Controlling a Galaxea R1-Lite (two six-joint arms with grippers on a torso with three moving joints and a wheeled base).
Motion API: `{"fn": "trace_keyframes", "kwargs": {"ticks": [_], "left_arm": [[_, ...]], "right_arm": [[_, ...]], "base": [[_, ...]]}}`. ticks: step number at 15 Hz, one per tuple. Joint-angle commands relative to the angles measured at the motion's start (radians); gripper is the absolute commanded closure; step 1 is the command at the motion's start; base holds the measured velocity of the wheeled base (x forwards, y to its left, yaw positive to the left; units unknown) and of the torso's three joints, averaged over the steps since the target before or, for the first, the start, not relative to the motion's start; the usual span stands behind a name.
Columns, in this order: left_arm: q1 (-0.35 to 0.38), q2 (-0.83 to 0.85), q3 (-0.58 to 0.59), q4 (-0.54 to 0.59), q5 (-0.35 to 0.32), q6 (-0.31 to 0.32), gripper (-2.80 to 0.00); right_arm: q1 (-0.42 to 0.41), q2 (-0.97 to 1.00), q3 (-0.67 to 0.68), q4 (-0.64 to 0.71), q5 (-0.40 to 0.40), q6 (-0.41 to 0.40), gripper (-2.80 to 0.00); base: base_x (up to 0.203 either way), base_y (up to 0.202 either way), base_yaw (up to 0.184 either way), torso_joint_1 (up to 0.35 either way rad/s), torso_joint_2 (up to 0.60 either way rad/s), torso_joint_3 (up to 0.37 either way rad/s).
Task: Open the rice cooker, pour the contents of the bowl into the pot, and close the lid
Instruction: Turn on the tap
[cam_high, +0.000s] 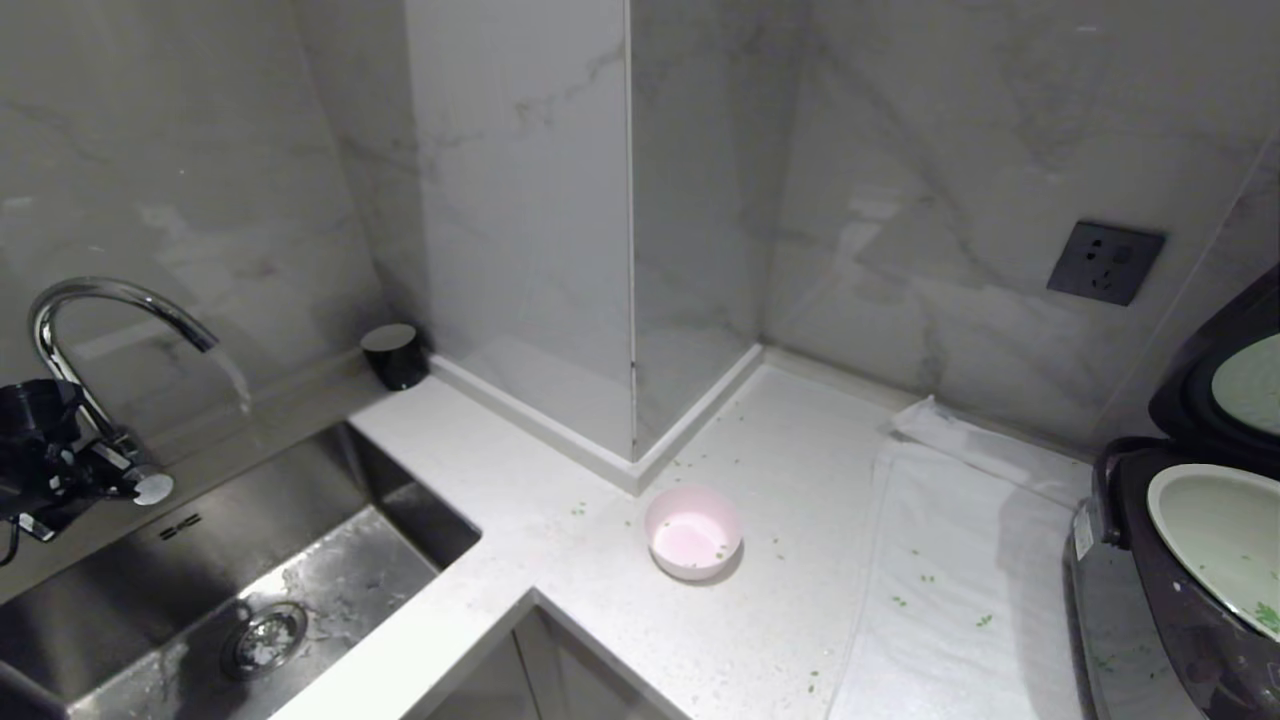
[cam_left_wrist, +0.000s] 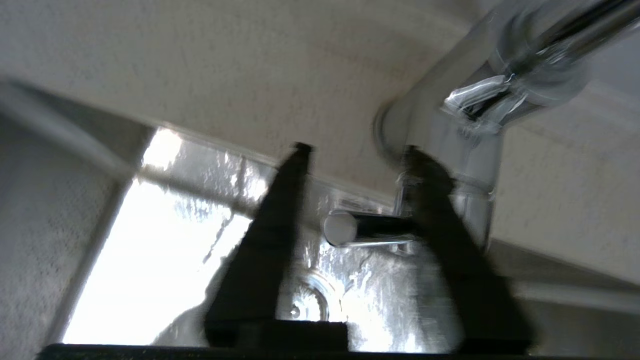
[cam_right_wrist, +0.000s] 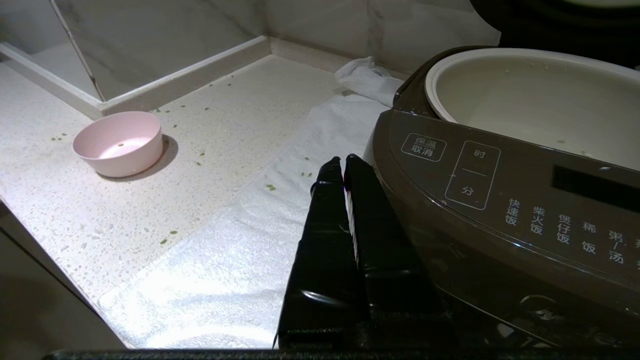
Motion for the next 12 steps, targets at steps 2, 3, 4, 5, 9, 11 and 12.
{"fn": "trace_keyframes", "kwargs": {"ticks": [2,3,4,5,9,11,12], "left_arm": [[0.0,-0.01,0.0,-0.01,-0.002,-0.007,-2.8],[0.0,-0.008,0.0,-0.01,-0.002,-0.007,-2.8],[0.0,-0.009,0.002,-0.01,-0.002,-0.007,-2.8],[0.0,-0.012,0.012,-0.01,-0.002,-0.007,-2.8],[-0.004,-0.086,0.093,-0.012,-0.013,-0.013,-2.8],[-0.016,-0.172,0.181,-0.014,-0.044,-0.02,-2.8],[-0.027,-0.222,0.231,-0.015,-0.065,-0.026,-2.8]], "right_arm": [[0.001,0.001,0.0,0.0,0.0,0.0,0.0],[0.001,0.0,0.0,0.0,0.0,0.0,0.0],[0.0,0.001,0.0,0.0,0.0,0.0,0.0],[0.0,0.001,0.0,0.0,0.0,0.0,0.0],[0.0,0.001,0.0,0.0,0.0,0.0,0.0],[0.001,0.001,0.0,0.0,0.0,0.0,0.0],[0.0,0.001,0.0,0.0,0.0,0.0,0.0]], "base": [[0.0,0.0,0.0,0.0,0.0,0.0],[0.0,0.0,0.0,0.0,0.0,0.0],[0.0,0.0,0.0,0.0,0.0,0.0],[0.0,0.0,0.0,0.0,0.0,0.0],[0.0,0.0,0.0,0.0,0.0,0.0],[0.0,0.0,0.0,0.0,0.0,0.0],[0.0,0.0,0.0,0.0,0.0,0.0]]}}
